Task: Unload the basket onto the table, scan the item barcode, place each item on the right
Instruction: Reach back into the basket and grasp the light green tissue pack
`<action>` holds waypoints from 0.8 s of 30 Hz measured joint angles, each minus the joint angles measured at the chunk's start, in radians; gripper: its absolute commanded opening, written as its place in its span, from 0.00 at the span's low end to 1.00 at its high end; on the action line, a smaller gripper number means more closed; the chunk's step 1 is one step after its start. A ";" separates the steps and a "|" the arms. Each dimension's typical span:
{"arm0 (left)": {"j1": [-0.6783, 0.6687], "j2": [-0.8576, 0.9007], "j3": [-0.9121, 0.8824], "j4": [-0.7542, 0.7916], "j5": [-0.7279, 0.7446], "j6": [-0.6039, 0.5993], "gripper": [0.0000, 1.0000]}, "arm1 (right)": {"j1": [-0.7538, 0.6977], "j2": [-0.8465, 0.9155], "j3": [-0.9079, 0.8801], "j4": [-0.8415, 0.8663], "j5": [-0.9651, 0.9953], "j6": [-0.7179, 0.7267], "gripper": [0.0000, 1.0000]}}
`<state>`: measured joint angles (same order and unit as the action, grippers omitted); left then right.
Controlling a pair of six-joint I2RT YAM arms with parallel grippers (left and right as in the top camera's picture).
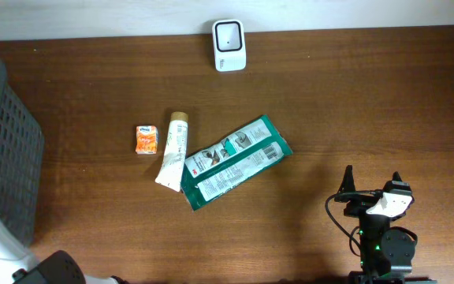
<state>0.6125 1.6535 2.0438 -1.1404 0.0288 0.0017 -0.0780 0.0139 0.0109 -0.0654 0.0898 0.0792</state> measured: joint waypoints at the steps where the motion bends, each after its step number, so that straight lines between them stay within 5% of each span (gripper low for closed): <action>1: 0.023 0.002 0.000 0.000 -0.004 0.002 0.69 | 0.000 0.000 0.000 0.000 0.000 0.000 0.98; 10: 0.173 0.068 -0.109 0.052 -0.045 0.074 0.71 | 0.000 0.000 0.000 0.000 0.000 0.000 0.98; 24: 0.277 0.129 -0.524 0.397 -0.090 0.378 0.74 | 0.000 0.000 0.000 0.000 0.000 0.000 0.98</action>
<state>0.8898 1.7828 1.5200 -0.7429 -0.0616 0.3801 -0.0780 0.0139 0.0109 -0.0654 0.0898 0.0792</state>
